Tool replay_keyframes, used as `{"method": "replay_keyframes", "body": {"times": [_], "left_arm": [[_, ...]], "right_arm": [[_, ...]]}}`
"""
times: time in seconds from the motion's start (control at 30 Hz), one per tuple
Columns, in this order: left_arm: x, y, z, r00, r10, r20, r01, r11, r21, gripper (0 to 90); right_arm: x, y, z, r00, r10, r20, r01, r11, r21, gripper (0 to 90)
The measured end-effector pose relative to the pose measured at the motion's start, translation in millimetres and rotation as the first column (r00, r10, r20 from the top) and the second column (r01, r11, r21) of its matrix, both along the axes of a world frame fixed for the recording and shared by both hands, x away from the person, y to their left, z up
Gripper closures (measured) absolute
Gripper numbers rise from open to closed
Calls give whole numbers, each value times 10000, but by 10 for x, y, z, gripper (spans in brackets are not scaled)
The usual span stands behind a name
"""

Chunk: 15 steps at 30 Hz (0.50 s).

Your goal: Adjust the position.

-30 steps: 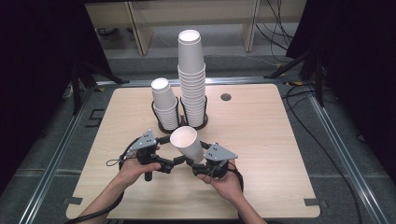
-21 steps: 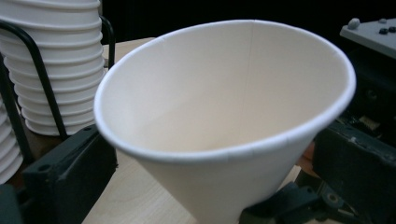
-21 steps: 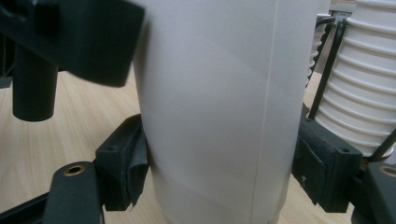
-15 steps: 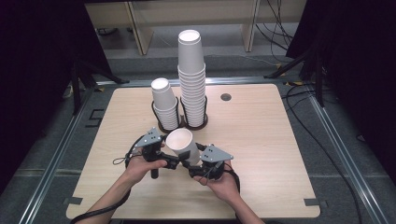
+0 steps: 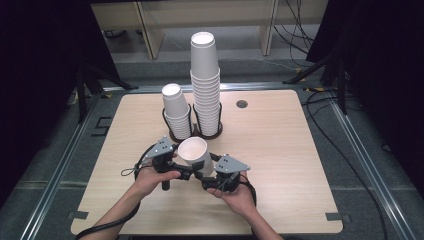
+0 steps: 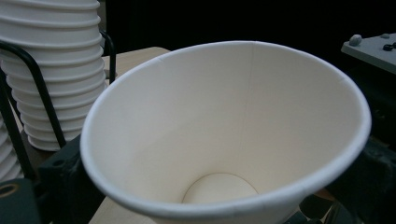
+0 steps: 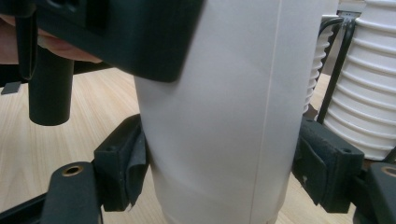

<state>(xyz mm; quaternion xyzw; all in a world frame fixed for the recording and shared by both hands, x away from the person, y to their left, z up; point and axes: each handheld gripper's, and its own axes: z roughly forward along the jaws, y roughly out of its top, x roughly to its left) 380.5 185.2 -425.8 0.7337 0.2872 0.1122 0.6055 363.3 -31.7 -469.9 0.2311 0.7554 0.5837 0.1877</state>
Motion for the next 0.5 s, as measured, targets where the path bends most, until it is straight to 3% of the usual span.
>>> {"method": "replay_keyframes", "body": {"times": [0.03,0.13,0.17,0.33,0.37,0.5], "left_arm": [[-2,-3,4,10000,-1,15,1,10000,20,49],[-5,-12,11,9999,9,125,-10,10000,96,56],[-5,-17,10,9998,20,184,-22,9999,126,59],[-16,-47,3,9988,58,489,-71,9996,279,71],[-23,-47,8,9986,60,532,-83,9990,429,73],[-49,-73,11,9961,103,875,-163,9975,685,84]], "right_arm": [[0,-13,10,9999,-101,92,103,9998,-192,254],[6,1,4,10000,66,-72,-66,10000,58,250],[14,-6,6,9999,-70,127,71,10000,-22,248],[16,-9,-1,9999,-120,-89,120,9999,-67,243],[25,2,-9,9999,77,-151,-76,9999,102,242],[23,2,-10,9999,-16,-172,17,10000,43,236]]}}
